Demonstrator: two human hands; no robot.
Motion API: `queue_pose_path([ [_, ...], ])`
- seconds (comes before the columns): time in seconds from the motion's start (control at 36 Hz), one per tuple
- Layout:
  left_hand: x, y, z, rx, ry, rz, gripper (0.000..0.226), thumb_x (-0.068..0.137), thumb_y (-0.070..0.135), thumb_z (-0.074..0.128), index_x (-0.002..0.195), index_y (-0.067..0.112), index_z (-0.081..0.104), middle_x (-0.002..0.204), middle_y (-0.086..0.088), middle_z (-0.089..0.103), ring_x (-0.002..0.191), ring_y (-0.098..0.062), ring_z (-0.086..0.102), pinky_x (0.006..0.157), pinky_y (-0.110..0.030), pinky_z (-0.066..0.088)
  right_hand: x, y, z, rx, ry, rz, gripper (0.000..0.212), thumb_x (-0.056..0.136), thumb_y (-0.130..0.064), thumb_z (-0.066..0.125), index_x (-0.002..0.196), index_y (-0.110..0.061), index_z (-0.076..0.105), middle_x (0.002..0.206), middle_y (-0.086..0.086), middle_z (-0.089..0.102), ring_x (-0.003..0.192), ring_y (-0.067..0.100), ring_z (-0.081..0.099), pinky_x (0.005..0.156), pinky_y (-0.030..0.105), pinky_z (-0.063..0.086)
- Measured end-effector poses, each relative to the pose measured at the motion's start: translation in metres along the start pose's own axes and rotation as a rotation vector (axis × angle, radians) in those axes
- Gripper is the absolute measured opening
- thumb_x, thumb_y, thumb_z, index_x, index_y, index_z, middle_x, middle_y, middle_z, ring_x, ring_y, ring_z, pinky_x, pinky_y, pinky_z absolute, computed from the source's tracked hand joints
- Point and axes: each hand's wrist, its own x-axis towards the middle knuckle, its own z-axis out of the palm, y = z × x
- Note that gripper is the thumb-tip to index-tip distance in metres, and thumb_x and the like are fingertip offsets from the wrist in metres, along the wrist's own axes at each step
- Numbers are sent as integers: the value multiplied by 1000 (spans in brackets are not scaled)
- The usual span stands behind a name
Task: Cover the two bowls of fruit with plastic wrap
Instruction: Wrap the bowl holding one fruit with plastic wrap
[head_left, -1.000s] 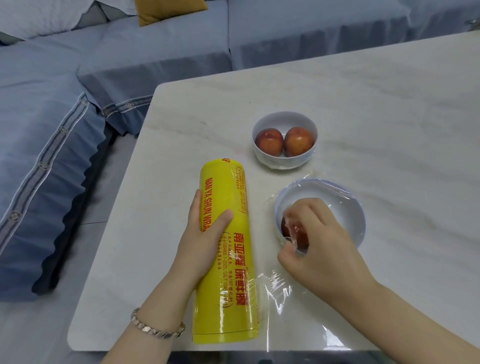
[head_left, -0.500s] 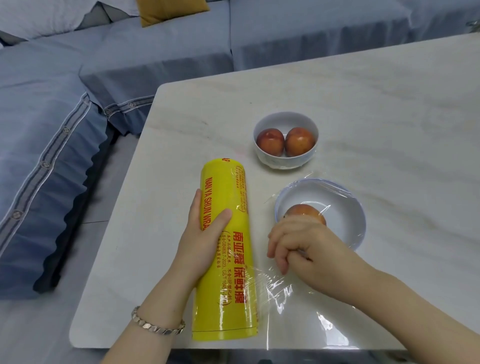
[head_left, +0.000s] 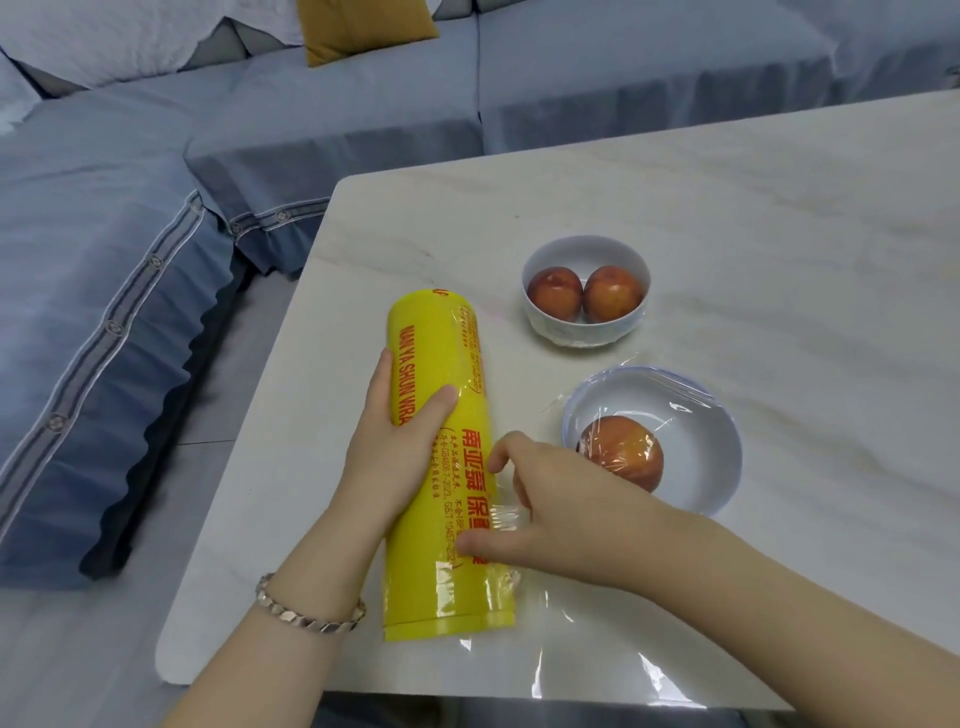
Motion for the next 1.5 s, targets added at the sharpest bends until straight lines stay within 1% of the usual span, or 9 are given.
queue_pose_path([
  [0.33, 18, 4, 8, 195, 31, 19, 76, 88, 49, 53, 146, 43, 4, 144, 4, 42, 121, -25, 50, 87, -31, 37, 22, 4, 1, -32, 45, 29, 36, 74, -37, 67, 51, -24, 44, 103, 6, 51, 95, 19, 58, 80, 27, 46],
  [0.5, 25, -1, 9, 216, 29, -9, 77, 87, 51, 54, 146, 44, 5, 144, 3, 43, 123, -26, 49, 92, -33, 39, 30, 4, 11, -43, 93, 61, 38, 69, -24, 61, 47, -15, 31, 66, 7, 46, 55, 15, 34, 51, 28, 31],
  [0.75, 34, -11, 6, 155, 20, -23, 75, 87, 50, 55, 146, 43, 10, 144, 6, 42, 120, -22, 51, 91, -34, 41, 44, 20, 22, -40, 243, 80, 44, 77, -9, 51, 44, -18, 23, 59, 6, 53, 78, 30, 59, 63, 29, 44],
  [0.89, 35, -14, 1, 88, 17, -14, 73, 87, 46, 56, 146, 43, 12, 142, 6, 44, 105, -13, 49, 86, -30, 40, 37, 11, 11, 28, 203, 93, 15, 77, -14, 55, 85, -24, 48, 88, 3, 58, 82, 23, 57, 71, 30, 46],
  [0.97, 35, -14, 2, 92, 8, -18, 73, 88, 46, 55, 145, 44, 10, 142, 6, 43, 102, -13, 48, 83, -31, 41, 30, 7, 7, -47, 174, 35, 34, 85, -16, 47, 115, -29, 57, 112, 2, 57, 98, 20, 57, 82, 29, 45],
  [1.17, 35, -18, -3, 30, 18, -33, 70, 88, 46, 57, 144, 45, 15, 132, 10, 48, 101, -14, 53, 86, -33, 46, 1, 17, 6, -50, 191, -262, 26, 58, -18, 32, 46, -19, 56, 77, -7, 66, 70, 6, 49, 52, 17, 36],
  [1.28, 36, -19, -6, -18, 13, -55, 70, 89, 43, 56, 145, 42, 14, 129, 11, 48, 102, -16, 55, 82, -30, 44, -9, 27, -1, -9, 208, -129, 30, 65, -15, 34, 62, -22, 63, 73, -13, 56, 76, 9, 53, 72, 31, 46],
  [1.39, 35, -18, -3, -4, 14, -46, 71, 89, 43, 56, 146, 43, 13, 118, 13, 47, 100, -15, 55, 84, -30, 45, -13, 13, -16, 26, 35, -112, 10, 83, -36, 53, 87, -33, 62, 93, -14, 59, 92, 1, 45, 84, 16, 34],
  [1.5, 34, -20, -6, -35, 6, -52, 73, 86, 47, 57, 145, 44, 14, 121, 13, 47, 105, -19, 58, 91, -40, 49, -14, 5, -13, -89, 214, -146, 67, 76, -66, 39, 133, -32, 40, 130, -14, 44, 122, -2, 29, 101, 10, 17],
])
